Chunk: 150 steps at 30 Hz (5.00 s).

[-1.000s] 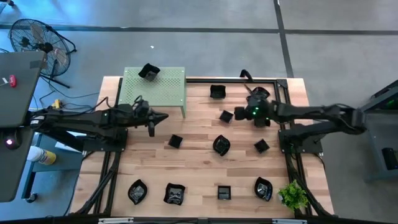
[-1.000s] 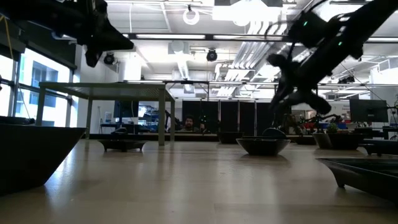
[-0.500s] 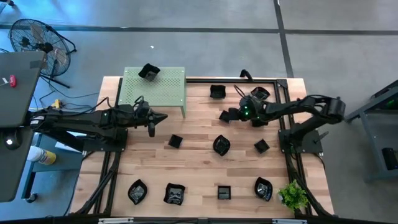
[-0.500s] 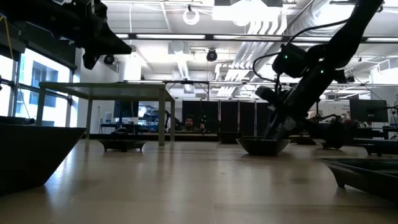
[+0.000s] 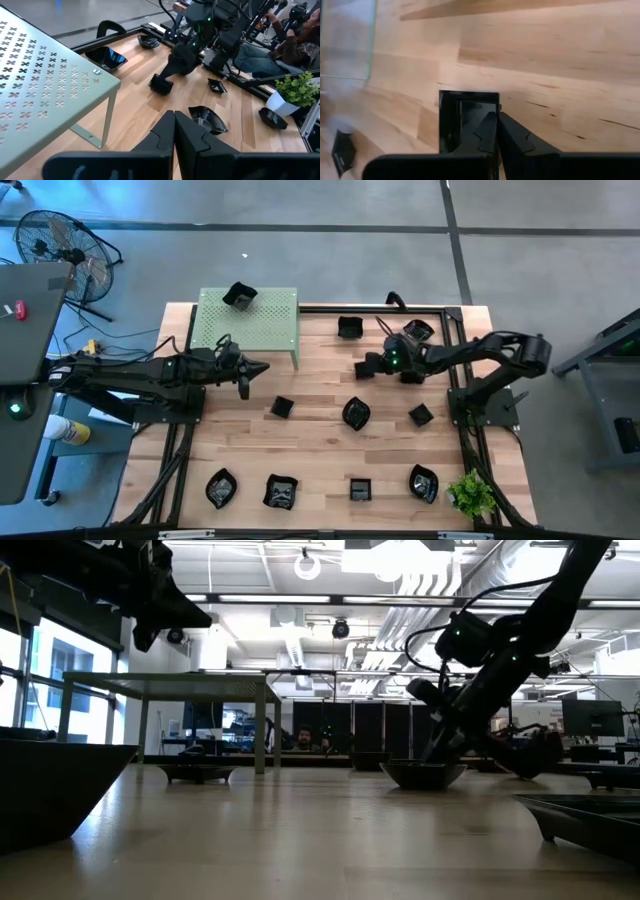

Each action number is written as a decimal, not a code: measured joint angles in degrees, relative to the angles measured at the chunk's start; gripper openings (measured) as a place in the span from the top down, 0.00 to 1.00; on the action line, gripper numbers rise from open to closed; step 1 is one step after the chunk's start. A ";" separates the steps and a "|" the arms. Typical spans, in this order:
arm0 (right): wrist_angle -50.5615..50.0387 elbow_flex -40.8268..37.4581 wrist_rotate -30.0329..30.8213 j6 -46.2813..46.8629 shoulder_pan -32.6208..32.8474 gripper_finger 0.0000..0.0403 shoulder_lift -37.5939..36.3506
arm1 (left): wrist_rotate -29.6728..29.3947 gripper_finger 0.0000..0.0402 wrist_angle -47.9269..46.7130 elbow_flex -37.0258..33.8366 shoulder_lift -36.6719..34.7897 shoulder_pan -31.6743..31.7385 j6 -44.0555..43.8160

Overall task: Pick & Place Mini shaped plates
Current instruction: Put the black square plate on the shelf, then put the black leaf-shaped plate on the shelf

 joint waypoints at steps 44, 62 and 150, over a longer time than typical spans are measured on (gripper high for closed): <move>-16.56 66.99 1.16 -0.83 1.16 0.99 30.76 | -2.78 1.00 -0.04 0.00 0.02 0.02 1.64; -14.58 67.04 4.07 1.81 1.31 0.88 31.35 | -2.93 1.00 0.00 0.00 0.02 0.02 1.57; 4.85 5.36 12.45 -39.23 10.88 1.00 -29.06 | 17.50 0.97 -21.90 9.25 35.69 -55.15 -79.42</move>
